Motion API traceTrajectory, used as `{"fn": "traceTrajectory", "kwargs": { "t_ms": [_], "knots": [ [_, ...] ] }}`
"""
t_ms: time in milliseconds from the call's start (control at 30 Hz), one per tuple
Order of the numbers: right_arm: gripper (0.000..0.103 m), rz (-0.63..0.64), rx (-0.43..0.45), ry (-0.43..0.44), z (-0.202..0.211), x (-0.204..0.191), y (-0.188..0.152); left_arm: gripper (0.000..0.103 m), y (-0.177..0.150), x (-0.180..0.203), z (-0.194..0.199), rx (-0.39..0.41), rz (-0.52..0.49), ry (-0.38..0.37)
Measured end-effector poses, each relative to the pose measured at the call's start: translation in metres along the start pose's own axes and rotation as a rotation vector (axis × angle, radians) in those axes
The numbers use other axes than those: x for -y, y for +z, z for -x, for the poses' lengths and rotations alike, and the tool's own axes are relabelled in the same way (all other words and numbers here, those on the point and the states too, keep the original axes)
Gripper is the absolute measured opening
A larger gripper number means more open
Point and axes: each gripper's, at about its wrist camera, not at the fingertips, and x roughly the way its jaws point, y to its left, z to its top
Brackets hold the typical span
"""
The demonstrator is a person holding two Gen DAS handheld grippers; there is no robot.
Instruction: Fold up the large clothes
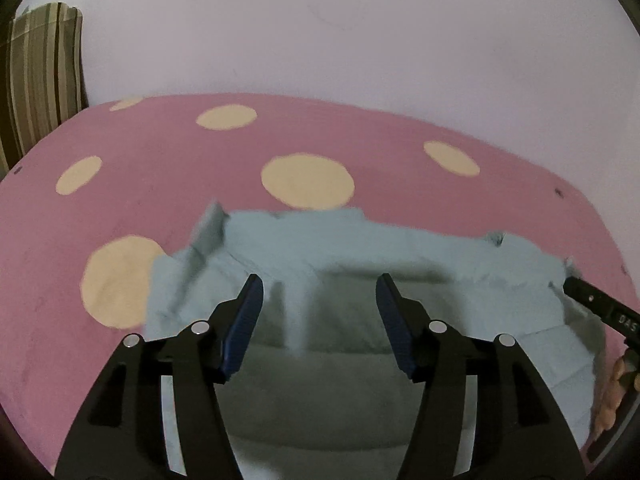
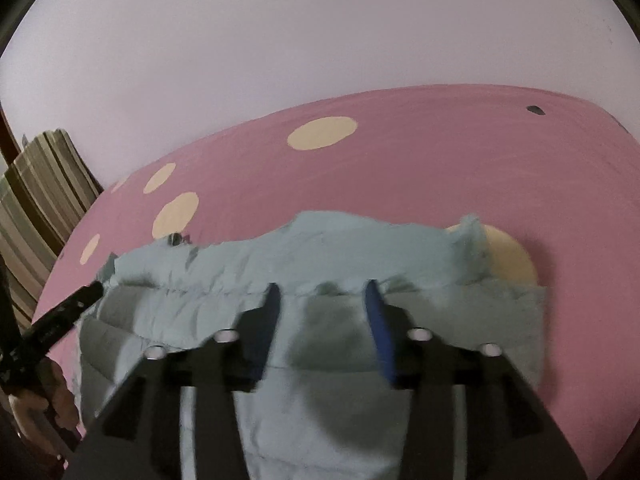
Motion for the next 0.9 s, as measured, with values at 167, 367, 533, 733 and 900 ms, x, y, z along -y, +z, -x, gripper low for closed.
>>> {"fn": "traceTrajectory", "kwargs": {
  "t_ms": [167, 367, 533, 733, 900],
  "knots": [
    [0.046, 0.045, -0.021, -0.086, -0.024, -0.009, -0.012, 0.060, -0.014, 0.001, -0.025, -0.018, 0.017, 0.043],
    [0.046, 0.066, -0.003, -0.118, -0.047, -0.002, -0.029, 0.060, -0.020, 0.002, -0.044, -0.012, 0.005, 0.049],
    [0.047, 0.051, -0.008, -0.099, -0.054, 0.002, -0.031, 0.061, -0.022, -0.003, -0.056, -0.033, 0.017, 0.022],
    [0.047, 0.041, -0.012, -0.088, -0.055, 0.002, -0.030, 0.061, -0.021, -0.003, -0.059, -0.048, 0.017, 0.019],
    [0.047, 0.025, -0.004, -0.071, -0.042, 0.004, -0.023, 0.061, -0.015, -0.007, -0.043, -0.041, 0.032, -0.009]
  ]
}}
